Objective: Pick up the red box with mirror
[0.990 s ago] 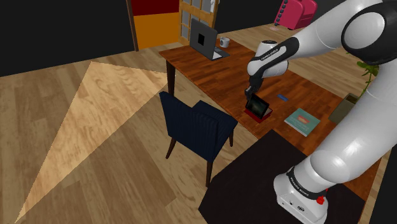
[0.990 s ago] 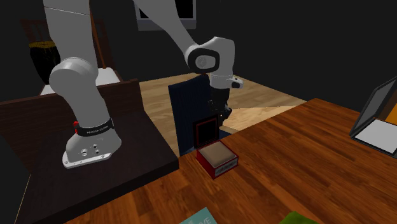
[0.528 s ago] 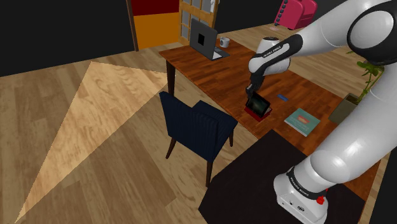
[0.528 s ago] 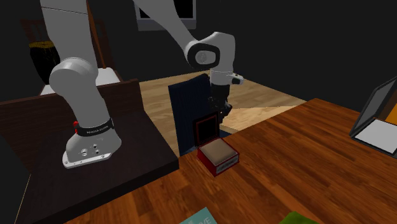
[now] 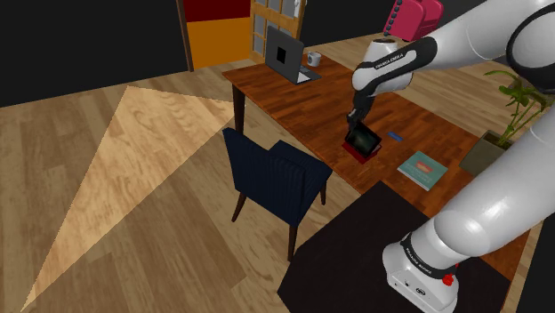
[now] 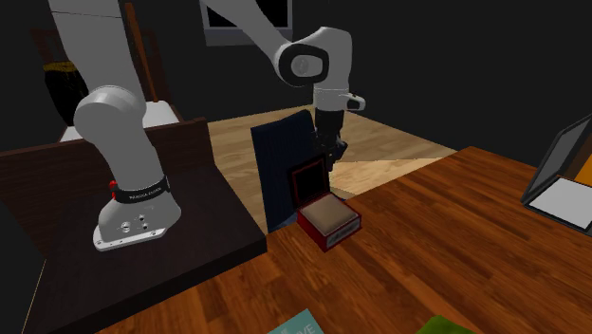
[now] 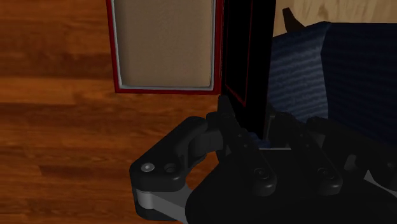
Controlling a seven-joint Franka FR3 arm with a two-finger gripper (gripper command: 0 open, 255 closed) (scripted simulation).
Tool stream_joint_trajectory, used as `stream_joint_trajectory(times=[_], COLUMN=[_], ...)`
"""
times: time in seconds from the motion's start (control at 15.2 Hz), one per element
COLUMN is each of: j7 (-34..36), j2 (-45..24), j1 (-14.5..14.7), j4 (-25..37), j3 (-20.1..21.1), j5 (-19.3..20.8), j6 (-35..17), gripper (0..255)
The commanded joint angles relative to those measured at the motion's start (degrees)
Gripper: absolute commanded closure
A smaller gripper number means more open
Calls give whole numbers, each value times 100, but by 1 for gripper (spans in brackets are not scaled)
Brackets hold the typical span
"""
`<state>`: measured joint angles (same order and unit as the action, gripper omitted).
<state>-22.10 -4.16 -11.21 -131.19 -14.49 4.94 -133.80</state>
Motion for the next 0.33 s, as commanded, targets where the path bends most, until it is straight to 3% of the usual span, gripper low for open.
stream_joint_trajectory(times=[0.0,0.26], j7=[-6,2], j2=[104,212], j1=[-3,2], j4=[65,124], j3=[-8,-7], j5=[23,46], j6=[159,324], gripper=[255,255])
